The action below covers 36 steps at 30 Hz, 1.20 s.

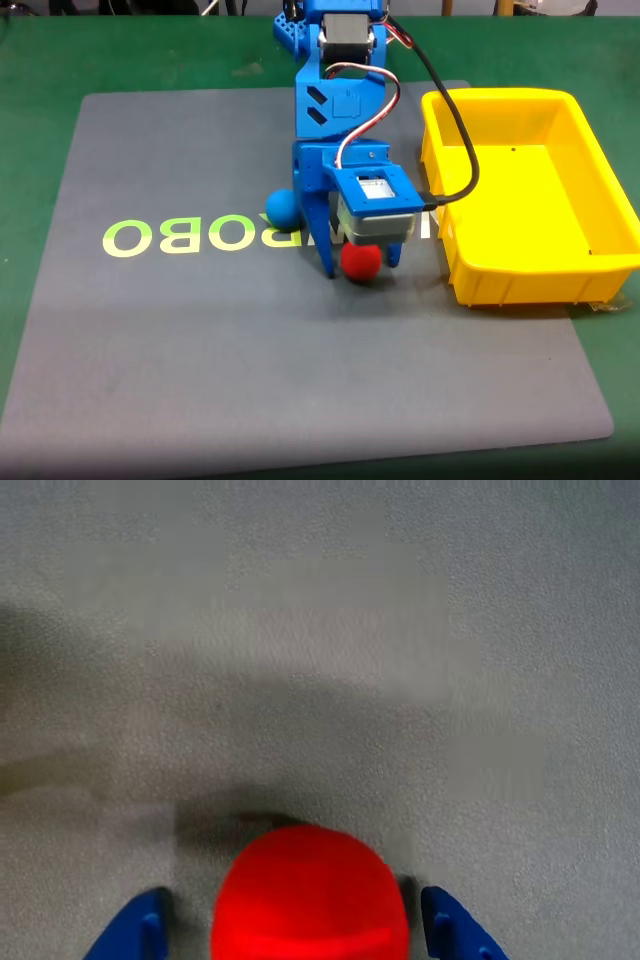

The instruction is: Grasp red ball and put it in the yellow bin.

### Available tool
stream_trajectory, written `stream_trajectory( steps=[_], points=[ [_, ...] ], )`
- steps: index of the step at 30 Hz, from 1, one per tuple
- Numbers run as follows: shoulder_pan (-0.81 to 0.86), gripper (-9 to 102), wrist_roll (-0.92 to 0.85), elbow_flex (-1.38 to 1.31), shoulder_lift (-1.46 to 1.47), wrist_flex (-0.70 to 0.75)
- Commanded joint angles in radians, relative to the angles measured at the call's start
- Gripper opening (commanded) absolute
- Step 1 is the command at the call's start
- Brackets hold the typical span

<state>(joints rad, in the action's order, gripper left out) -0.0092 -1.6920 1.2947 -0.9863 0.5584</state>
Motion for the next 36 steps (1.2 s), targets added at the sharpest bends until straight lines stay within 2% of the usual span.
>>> stream_trajectory(
  steps=[1, 9, 17, 27, 36],
  points=[
    [-0.009, 28, 0.014, -0.075, -0.006, -0.028],
    [-0.018, 23, 0.018, -0.100, 0.029, -0.028],
    [-0.017, 1, -0.003, -0.104, 0.040, -0.026],
    [0.003, 0, 0.034, -0.110, -0.031, -0.018],
    [0.028, 0, 0.080, -0.080, -0.321, 0.044]
  ],
)
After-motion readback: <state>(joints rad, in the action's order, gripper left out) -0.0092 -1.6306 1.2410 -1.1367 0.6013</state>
